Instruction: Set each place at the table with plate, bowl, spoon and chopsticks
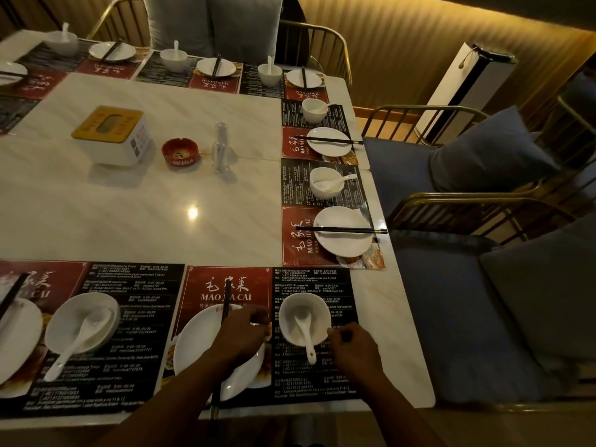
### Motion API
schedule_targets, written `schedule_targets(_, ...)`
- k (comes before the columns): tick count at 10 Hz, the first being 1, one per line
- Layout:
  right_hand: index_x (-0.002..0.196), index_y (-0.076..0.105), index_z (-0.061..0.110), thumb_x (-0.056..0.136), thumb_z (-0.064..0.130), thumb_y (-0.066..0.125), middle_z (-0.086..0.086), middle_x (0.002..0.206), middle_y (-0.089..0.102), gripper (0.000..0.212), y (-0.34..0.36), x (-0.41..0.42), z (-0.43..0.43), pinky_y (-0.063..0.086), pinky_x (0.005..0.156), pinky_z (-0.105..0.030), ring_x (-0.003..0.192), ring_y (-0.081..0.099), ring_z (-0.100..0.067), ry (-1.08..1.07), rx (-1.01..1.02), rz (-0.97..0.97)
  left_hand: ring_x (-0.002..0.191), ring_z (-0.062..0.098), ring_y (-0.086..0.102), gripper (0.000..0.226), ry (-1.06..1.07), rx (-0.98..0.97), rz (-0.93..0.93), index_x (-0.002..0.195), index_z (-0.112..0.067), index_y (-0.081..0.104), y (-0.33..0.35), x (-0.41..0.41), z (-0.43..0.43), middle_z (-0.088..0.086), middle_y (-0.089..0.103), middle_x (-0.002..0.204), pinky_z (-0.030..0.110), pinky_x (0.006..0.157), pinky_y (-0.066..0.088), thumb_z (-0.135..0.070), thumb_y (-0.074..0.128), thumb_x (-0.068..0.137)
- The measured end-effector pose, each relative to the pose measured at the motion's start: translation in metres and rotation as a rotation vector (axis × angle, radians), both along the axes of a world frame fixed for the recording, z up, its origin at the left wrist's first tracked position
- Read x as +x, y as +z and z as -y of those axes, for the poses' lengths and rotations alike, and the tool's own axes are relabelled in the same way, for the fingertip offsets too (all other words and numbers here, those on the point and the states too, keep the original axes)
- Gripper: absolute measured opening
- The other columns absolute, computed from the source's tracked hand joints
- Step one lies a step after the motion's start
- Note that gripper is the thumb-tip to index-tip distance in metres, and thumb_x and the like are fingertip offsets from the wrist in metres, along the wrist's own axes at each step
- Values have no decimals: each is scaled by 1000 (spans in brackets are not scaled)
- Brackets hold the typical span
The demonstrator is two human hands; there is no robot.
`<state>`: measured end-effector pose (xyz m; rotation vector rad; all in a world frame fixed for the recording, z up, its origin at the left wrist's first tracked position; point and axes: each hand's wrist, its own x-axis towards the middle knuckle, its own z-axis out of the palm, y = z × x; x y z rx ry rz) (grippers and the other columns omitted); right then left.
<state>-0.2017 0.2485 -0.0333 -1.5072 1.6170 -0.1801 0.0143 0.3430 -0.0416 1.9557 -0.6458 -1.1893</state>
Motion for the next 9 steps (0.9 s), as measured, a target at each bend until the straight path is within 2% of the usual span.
schedule_targets(1, 103, 65, 34, 92, 44, 64, 10, 96, 69, 16, -6, 1, 10, 53, 76, -30, 86, 65, -8, 94, -21, -16, 99, 8, 67, 34, -66, 5, -22, 104, -37, 67, 3, -7, 5, -13, 71, 105, 38, 88, 58, -7, 64, 88)
schedule_targets(2, 104, 65, 32, 93, 35, 65, 8, 93, 68, 11, -7, 6, 16, 46, 66, -23, 80, 62, -2, 147, -36, -41, 99, 5, 66, 31, -111, 4, -10, 107, -33, 71, 7, -14, 8, -12, 72, 104, 38, 92, 56, -9, 63, 88)
schedule_targets(3, 104, 66, 27, 93, 29, 66, 7, 93, 67, 11, -10, 7, 17, 44, 62, -19, 78, 61, -2, 150, -39, -59, 98, 5, 65, 34, -104, 10, 3, 92, -40, 70, 13, -18, 9, -14, 72, 101, 37, 93, 55, -8, 61, 87)
schedule_targets(4, 99, 63, 29, 94, 28, 66, 8, 89, 67, 6, -10, 6, 19, 42, 59, -17, 75, 61, -1, 152, -37, -52, 98, 6, 65, 35, -94, 14, -3, 90, -41, 69, 14, -18, 10, -14, 72, 101, 39, 93, 55, -8, 61, 87)
schedule_targets(5, 96, 62, 30, 94, 28, 66, 10, 87, 66, 5, -10, 5, 21, 41, 58, -17, 74, 61, -1, 169, -35, -45, 96, 6, 67, 33, -86, 13, -3, 91, -40, 70, 14, -18, 9, -14, 73, 99, 39, 92, 57, -8, 63, 85)
schedule_targets(6, 100, 64, 29, 93, 33, 66, 8, 94, 68, 8, -11, 3, 24, 45, 63, -20, 80, 62, -2, 195, -26, -52, 93, 8, 69, 30, -56, 23, -30, 95, -36, 69, 15, -18, 10, -9, 74, 100, 39, 87, 59, -9, 68, 83)
schedule_targets(8, 103, 67, 31, 91, 39, 66, 9, 100, 69, 15, -6, -13, 46, 56, 81, -30, 90, 65, -8, 278, 44, -70, 92, 16, 69, 33, 60, 21, -53, 113, -23, 63, 22, -16, 14, -5, 67, 105, 38, 79, 62, -1, 65, 88)
schedule_targets(9, 99, 67, 27, 89, 34, 67, 8, 95, 70, 12, 4, -21, 66, 52, 67, -19, 81, 65, -4, 350, 46, -93, 88, 19, 69, 29, 166, 3, -1, 102, -27, 62, 31, -22, 26, -5, 68, 97, 41, 77, 61, 0, 59, 91)
